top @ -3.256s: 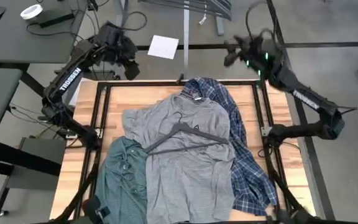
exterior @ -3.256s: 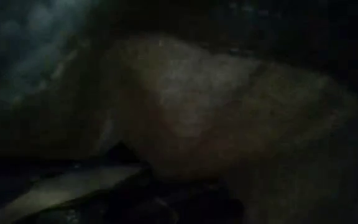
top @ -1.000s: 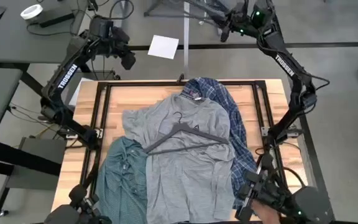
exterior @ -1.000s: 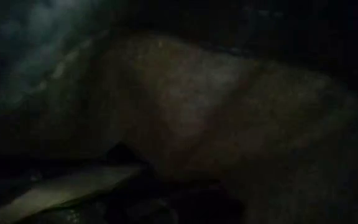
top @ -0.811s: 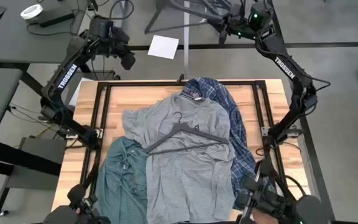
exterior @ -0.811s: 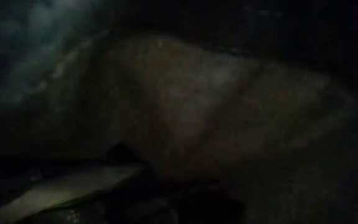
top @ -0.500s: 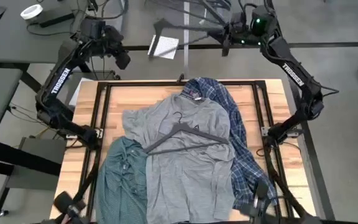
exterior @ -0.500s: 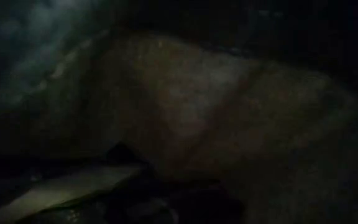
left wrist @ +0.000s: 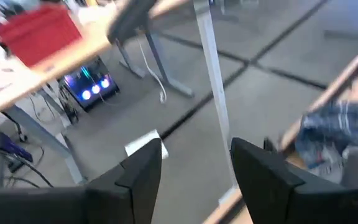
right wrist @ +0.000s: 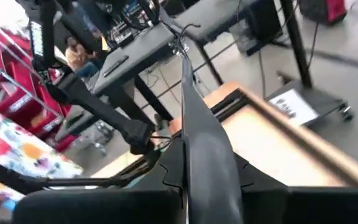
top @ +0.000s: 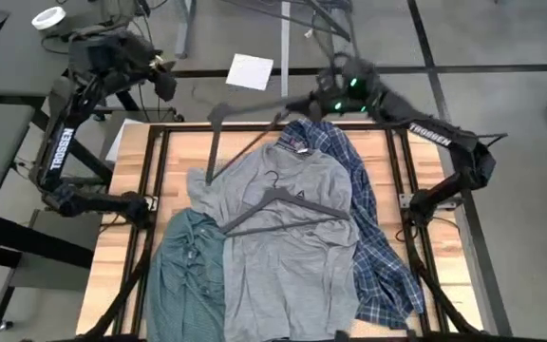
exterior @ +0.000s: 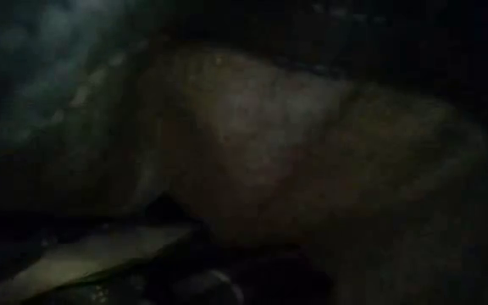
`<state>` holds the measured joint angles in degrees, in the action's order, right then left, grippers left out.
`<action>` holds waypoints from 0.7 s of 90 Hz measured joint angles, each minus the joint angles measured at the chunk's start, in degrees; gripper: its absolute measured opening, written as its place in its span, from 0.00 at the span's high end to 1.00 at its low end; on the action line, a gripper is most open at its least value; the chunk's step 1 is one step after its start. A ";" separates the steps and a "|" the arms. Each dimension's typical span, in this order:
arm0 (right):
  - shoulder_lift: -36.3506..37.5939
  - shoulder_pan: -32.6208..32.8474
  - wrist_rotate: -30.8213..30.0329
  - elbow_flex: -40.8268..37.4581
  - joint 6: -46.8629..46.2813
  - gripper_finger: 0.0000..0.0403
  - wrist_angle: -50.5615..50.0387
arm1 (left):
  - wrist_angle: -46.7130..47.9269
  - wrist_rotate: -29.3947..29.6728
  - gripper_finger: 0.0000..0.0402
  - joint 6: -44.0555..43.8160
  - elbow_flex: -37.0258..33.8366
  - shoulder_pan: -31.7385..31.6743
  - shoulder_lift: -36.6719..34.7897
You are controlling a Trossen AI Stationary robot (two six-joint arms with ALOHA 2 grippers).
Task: Hang clothes
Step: Remove the gray hanger from the hanger rack
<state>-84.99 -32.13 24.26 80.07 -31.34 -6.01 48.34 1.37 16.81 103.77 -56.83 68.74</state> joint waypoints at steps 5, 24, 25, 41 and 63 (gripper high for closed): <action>0.00 1.31 -0.86 -4.39 -3.87 0.94 4.52 | -0.73 -0.02 0.56 -0.57 0.00 0.56 -0.59; 0.00 4.23 -6.84 -17.85 -15.38 0.94 16.10 | -0.02 -0.09 0.56 -0.28 0.00 3.34 -0.82; 0.00 4.31 -6.91 -18.39 -15.89 0.94 16.74 | 0.10 -0.11 0.56 -0.18 0.00 3.45 -0.77; 0.04 5.99 -6.89 -23.53 -21.65 0.86 17.99 | 0.55 -0.11 0.56 1.58 0.00 4.98 -0.29; 0.16 6.59 -5.75 -23.66 -19.38 0.55 9.54 | 2.20 -0.71 0.56 2.02 0.00 5.57 1.52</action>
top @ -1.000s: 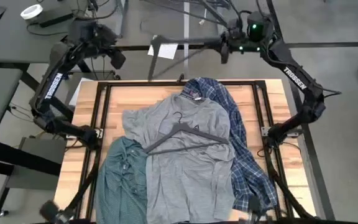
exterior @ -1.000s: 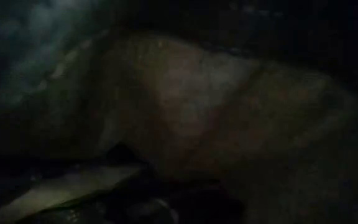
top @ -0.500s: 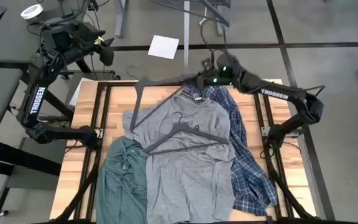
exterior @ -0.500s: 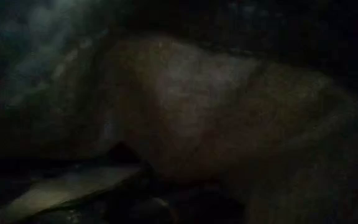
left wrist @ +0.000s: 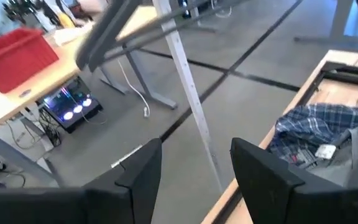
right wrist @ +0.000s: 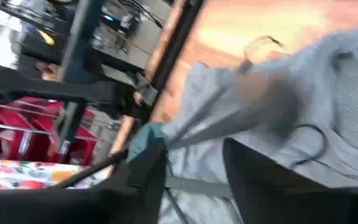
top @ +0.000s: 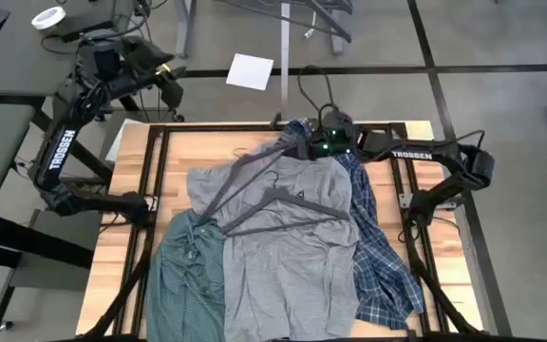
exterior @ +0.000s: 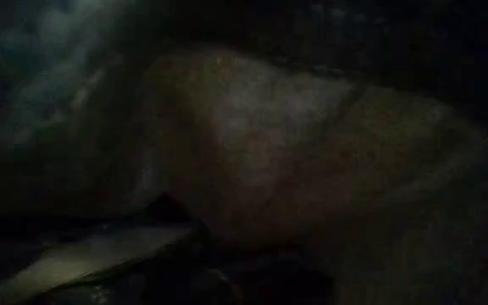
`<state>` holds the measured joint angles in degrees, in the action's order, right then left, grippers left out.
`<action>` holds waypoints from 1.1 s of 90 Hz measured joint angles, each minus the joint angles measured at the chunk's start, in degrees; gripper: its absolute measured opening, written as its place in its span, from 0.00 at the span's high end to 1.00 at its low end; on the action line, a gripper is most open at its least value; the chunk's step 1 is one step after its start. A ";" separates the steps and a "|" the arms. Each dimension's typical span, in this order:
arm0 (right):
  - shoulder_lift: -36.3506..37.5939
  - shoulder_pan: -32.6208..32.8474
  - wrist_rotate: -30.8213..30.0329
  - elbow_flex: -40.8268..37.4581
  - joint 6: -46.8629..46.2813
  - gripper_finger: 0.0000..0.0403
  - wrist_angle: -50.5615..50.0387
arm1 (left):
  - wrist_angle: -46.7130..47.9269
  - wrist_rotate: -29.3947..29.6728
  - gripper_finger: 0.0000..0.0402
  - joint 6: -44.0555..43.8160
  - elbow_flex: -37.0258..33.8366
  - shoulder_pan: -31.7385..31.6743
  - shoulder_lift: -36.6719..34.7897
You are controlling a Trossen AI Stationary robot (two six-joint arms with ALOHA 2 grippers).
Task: Hang clothes
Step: Remove the gray hanger from the hanger rack
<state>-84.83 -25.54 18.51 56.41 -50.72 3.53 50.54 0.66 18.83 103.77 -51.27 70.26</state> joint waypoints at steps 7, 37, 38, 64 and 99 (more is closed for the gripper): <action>0.97 -0.24 2.76 0.86 3.21 0.47 -1.98 | 1.82 -0.61 0.56 0.70 0.00 0.00 0.69; 11.28 -6.29 -1.76 14.59 31.06 0.41 -11.05 | 5.46 -0.58 0.56 -1.48 -0.02 0.68 2.69; 11.40 -6.69 -2.38 15.09 32.44 0.41 -11.05 | 5.41 -0.58 0.56 -1.46 -0.02 0.69 2.81; 9.09 -25.01 -13.94 29.45 58.97 0.45 -10.57 | 6.19 -0.52 0.56 -0.02 -0.07 0.68 8.13; -5.70 -43.71 13.53 34.71 54.62 0.47 -9.69 | 6.49 -0.50 0.56 -1.03 -0.07 0.26 10.47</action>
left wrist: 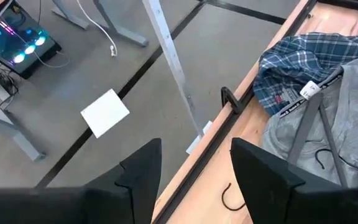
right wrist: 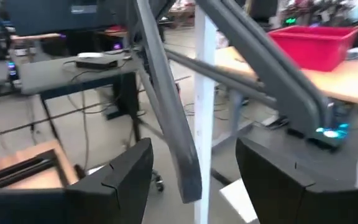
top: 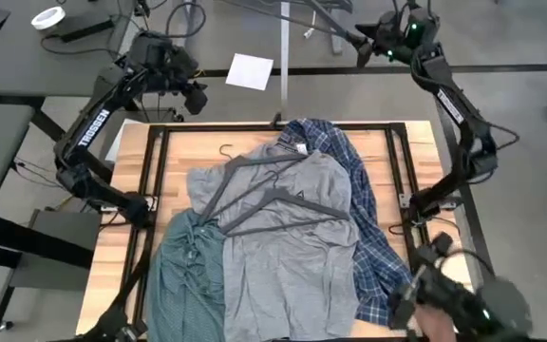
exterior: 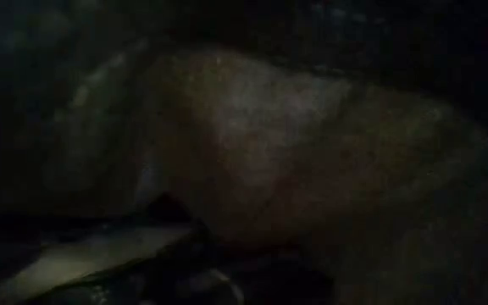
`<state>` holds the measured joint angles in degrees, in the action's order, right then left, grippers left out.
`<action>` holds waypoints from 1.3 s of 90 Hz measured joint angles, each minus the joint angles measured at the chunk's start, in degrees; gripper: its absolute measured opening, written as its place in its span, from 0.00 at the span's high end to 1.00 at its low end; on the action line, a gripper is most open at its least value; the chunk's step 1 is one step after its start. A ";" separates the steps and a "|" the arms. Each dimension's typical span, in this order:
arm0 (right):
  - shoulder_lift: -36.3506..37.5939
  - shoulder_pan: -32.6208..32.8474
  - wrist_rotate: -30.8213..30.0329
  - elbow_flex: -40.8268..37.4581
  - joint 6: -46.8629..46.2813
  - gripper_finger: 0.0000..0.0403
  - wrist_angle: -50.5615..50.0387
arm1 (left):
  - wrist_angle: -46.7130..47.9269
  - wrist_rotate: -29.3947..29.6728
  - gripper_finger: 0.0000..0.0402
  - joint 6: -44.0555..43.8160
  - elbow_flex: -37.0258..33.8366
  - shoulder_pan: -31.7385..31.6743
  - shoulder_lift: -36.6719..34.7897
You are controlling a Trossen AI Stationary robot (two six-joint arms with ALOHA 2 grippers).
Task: Hang clothes
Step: Remove the gray hanger from the hanger rack
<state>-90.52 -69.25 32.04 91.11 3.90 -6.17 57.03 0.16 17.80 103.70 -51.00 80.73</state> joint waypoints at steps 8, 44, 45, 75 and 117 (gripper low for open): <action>-2.48 -0.07 4.44 0.10 -1.87 0.47 5.17 | 0.00 0.35 0.56 -1.31 0.00 -0.09 0.00; -6.07 0.09 11.64 0.28 -5.00 0.88 11.70 | -0.11 0.59 0.56 -2.17 0.00 -0.88 0.00; -6.14 0.09 11.75 0.28 -4.93 0.90 11.67 | -0.15 0.62 0.56 -2.02 0.00 -0.88 0.00; -2.38 -0.76 8.86 1.09 -5.58 0.93 13.65 | -1.95 0.96 0.56 -0.92 0.02 -0.88 -0.04; 9.46 2.34 8.41 2.99 0.75 0.93 -6.87 | -4.82 1.20 0.56 -0.17 0.02 -0.88 -1.51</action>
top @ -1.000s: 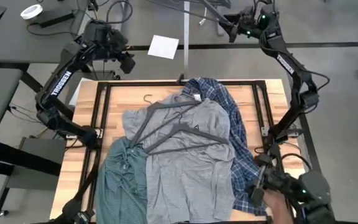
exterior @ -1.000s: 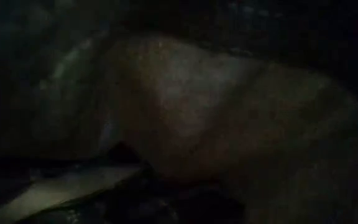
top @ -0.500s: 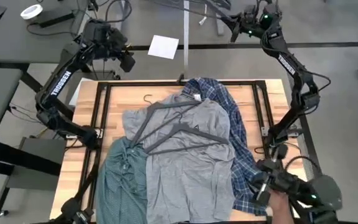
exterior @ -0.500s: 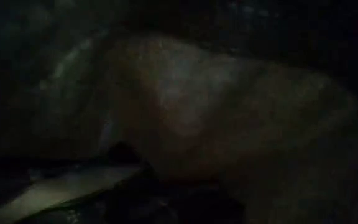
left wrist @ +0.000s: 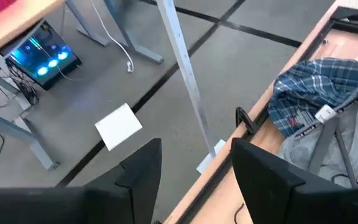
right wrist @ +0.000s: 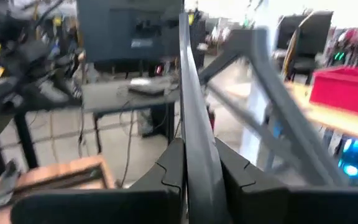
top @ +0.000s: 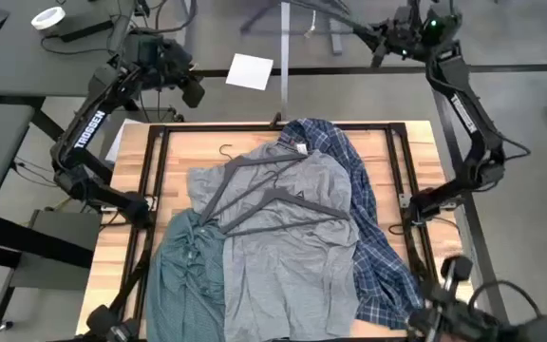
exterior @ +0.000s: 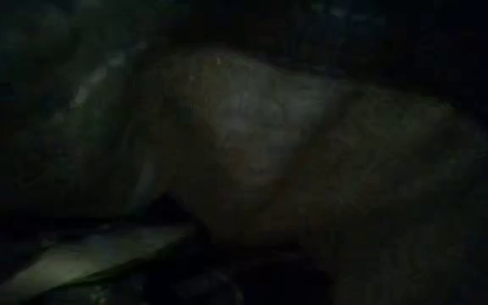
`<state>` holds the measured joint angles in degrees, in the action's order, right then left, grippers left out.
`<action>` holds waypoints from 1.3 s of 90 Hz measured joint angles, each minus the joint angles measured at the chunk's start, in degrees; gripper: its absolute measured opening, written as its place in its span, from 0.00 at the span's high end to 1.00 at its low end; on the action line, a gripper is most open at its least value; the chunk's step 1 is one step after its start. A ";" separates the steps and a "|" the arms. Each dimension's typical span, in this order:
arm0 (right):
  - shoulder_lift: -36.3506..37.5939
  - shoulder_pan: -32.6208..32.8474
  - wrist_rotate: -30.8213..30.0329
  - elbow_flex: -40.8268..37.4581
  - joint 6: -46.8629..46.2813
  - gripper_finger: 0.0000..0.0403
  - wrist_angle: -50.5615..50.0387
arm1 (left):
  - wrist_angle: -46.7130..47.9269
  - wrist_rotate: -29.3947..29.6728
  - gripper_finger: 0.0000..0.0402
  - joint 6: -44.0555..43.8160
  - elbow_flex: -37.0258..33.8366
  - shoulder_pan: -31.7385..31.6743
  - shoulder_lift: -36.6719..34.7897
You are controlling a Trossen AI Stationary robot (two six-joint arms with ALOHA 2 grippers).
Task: Hang clothes
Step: Remove the gray hanger from the hanger rack
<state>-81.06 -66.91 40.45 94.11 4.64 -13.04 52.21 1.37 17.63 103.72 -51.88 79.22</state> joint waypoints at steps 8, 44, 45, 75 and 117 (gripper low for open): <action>2.12 2.18 0.04 0.01 0.25 0.93 -2.14 | -0.71 0.00 0.56 -0.02 0.02 0.00 -0.32; 8.64 16.60 -6.76 0.02 -1.67 0.93 -18.80 | 0.56 0.10 0.56 0.50 0.02 0.28 -3.71; 8.74 17.29 -7.14 0.02 -1.74 0.93 -19.73 | 0.67 0.09 0.56 0.50 0.02 0.34 -3.88; 8.83 34.75 -12.91 -6.73 -14.09 0.93 -22.13 | 1.65 0.13 0.56 0.43 0.04 2.97 -7.14; 8.62 56.20 -26.91 -45.65 -51.92 0.93 34.45 | 14.23 -0.04 0.56 -8.37 0.04 13.78 -7.72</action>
<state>-72.44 -10.71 13.54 48.46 -47.27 21.42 66.44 1.32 9.26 103.77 -38.10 71.50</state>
